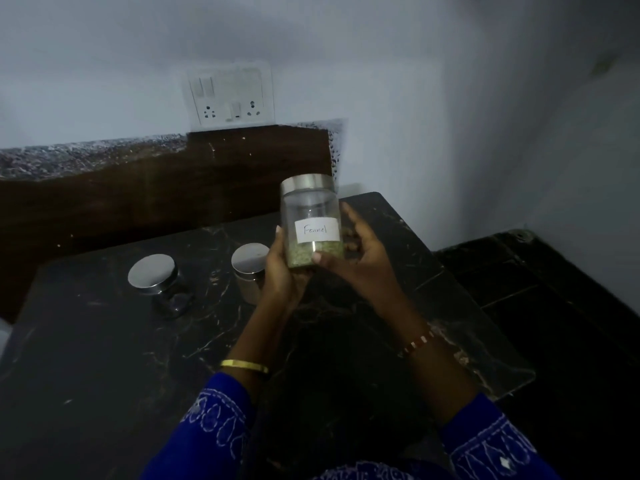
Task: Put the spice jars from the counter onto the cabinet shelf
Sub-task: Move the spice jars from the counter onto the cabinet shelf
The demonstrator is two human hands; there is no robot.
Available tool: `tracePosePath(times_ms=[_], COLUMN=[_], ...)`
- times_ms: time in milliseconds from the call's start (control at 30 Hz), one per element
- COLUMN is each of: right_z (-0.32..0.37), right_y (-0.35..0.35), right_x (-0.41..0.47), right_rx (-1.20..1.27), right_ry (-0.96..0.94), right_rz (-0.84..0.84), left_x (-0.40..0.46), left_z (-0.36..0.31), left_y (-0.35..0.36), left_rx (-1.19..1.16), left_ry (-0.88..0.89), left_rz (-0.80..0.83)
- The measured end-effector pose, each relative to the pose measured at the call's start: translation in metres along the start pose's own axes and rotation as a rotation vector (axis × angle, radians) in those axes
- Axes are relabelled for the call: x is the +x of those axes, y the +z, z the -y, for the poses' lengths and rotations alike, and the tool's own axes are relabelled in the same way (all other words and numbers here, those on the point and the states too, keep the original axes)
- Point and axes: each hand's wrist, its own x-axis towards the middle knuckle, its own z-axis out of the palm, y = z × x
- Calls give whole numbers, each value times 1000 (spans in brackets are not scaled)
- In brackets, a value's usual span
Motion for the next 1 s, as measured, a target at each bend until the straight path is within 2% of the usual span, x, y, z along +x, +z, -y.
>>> tracePosePath(times_ms=[167,333,567,767,1000], right_z=[2,6,9,44,141], right_y=[2,-11,-52,-90,-135], right_x=[2,18,59,109,167], right_rx=[105,136,191,181,92], right_ry=[30,16,13,-133,-419], right_rz=[-16,-36,77,122,120], left_x=[4,16,33,58,79], left_z=[-6,-16,-18,-47,-123], left_y=[3,18,56,115,208], left_rx=[151,399,547,671,779], left_ry=[50,213,370,566,840], left_rz=[16,-91,-166,-94,-59])
